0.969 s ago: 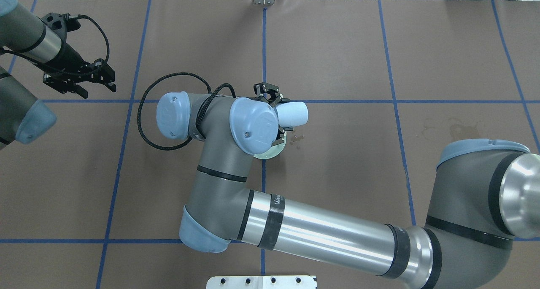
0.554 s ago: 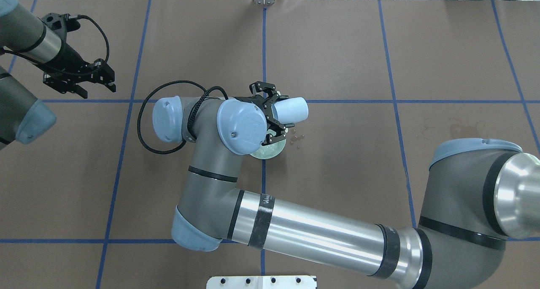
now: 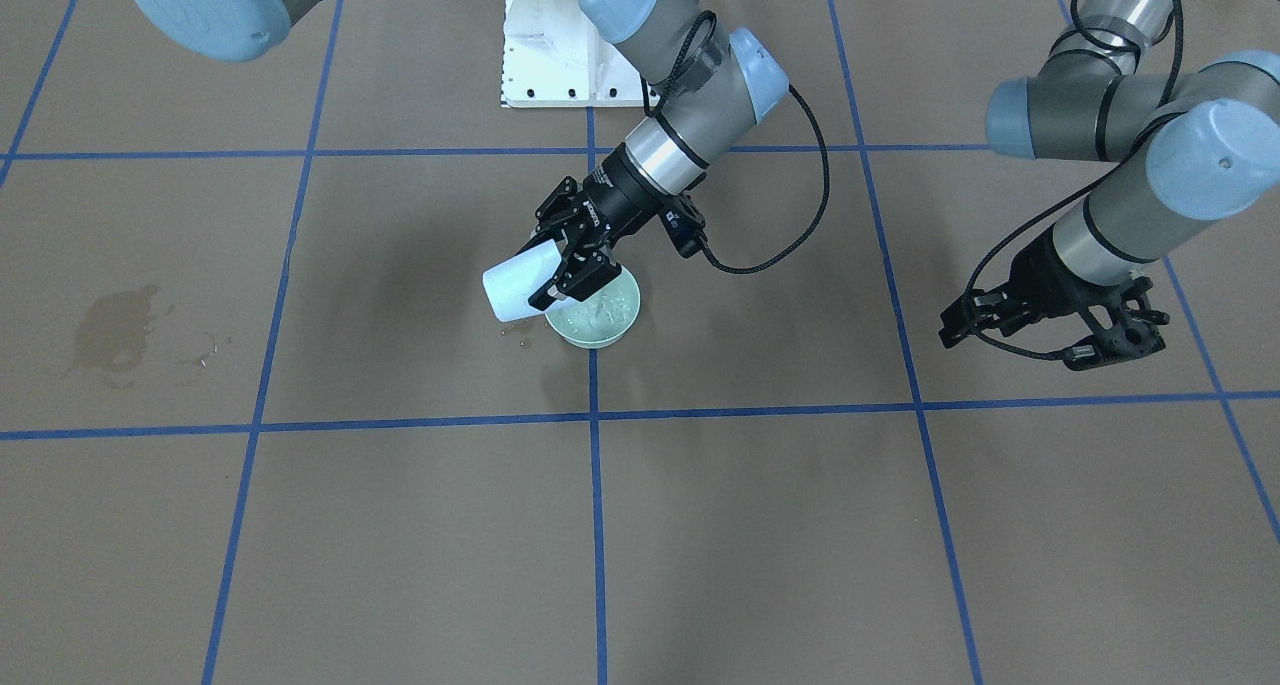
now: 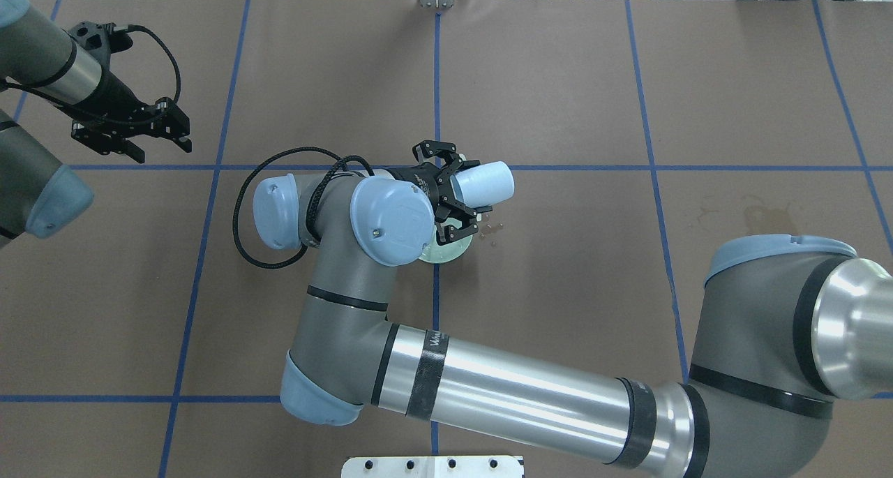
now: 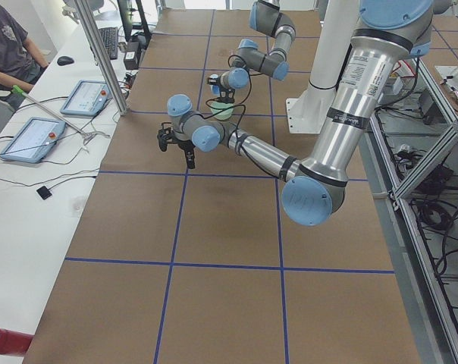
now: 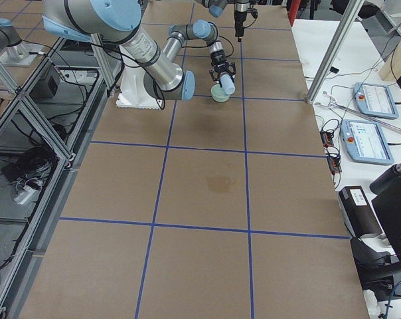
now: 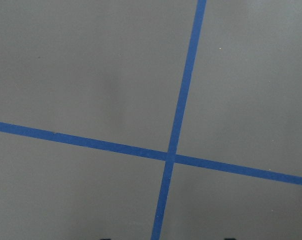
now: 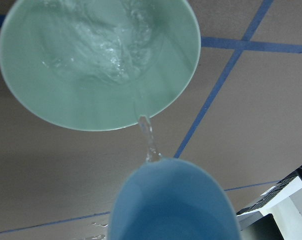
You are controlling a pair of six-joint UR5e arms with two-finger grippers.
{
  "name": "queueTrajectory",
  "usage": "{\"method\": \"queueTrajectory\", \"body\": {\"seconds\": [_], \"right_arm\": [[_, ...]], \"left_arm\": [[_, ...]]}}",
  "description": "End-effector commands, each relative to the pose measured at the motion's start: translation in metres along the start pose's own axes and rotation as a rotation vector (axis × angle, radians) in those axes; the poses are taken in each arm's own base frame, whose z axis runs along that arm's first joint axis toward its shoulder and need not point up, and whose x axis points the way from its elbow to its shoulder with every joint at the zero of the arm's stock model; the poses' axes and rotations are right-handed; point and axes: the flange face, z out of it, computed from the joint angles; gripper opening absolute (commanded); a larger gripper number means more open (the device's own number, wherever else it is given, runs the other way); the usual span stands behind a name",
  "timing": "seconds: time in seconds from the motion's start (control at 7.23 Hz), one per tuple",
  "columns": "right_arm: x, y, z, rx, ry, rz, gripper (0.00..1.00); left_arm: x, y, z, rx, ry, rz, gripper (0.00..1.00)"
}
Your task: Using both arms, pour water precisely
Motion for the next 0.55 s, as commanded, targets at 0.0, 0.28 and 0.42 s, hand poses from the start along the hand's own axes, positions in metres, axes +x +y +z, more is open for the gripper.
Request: {"method": "queueTrajectory", "body": {"seconds": [0.0, 0.28, 0.42], "right_arm": [[-0.004, -0.002, -0.005, 0.016, 0.016, 0.053, 0.00], [-0.014, 0.006, 0.005, 0.144, -0.023, 0.323, 0.00], [-0.010, 0.036, 0.025, 0.228, -0.068, 0.479, 0.00]], "left_arm": [[0.000, 0.000, -0.001, 0.001, 0.001, 0.001, 0.81], [0.004, 0.001, -0.005, 0.006, 0.008, 0.001, 0.81], [0.005, 0.002, -0.007, 0.008, 0.010, 0.001, 0.81]]}}
